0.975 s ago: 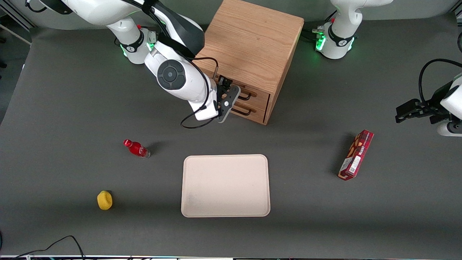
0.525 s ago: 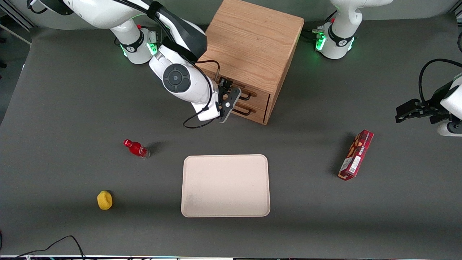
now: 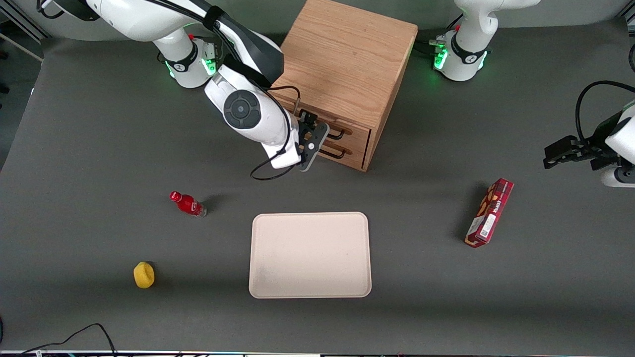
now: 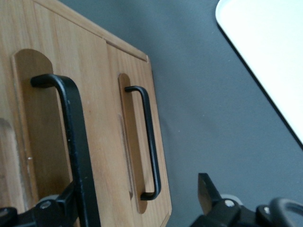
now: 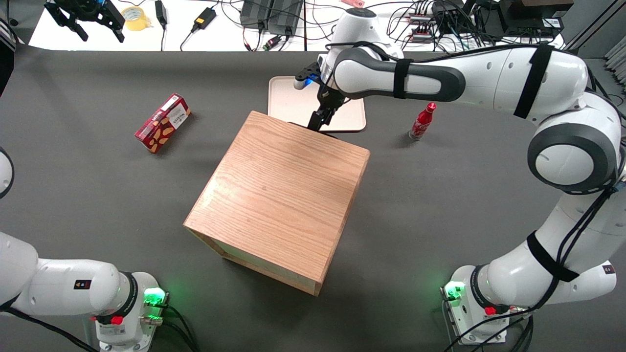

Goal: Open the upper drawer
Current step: 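Pull the handle outward with the right gripper, sliding the drawer open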

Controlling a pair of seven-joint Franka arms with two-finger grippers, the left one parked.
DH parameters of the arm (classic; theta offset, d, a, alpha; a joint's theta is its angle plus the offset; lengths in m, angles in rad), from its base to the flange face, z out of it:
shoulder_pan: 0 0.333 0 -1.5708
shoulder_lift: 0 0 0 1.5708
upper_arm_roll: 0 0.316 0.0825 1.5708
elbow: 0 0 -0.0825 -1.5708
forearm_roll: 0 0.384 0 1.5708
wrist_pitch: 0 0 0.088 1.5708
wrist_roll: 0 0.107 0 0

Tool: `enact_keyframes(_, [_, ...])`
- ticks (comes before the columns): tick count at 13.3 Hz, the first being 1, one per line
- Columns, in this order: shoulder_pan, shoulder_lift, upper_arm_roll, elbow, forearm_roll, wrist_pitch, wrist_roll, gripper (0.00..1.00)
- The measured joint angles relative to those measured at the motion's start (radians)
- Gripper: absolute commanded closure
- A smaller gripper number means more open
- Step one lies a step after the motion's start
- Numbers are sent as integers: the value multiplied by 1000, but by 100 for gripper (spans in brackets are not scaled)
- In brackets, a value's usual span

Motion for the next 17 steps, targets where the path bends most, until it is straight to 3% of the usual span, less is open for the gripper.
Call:
enact_keyframes(6, [-14, -1, -99, 22, 1, 12, -55, 0])
enact_keyframes(12, [-11, -2, -176, 49, 117, 12, -102, 0])
enact_keyframes(17, [-8, -9, -216, 66, 125, 12, -102, 0])
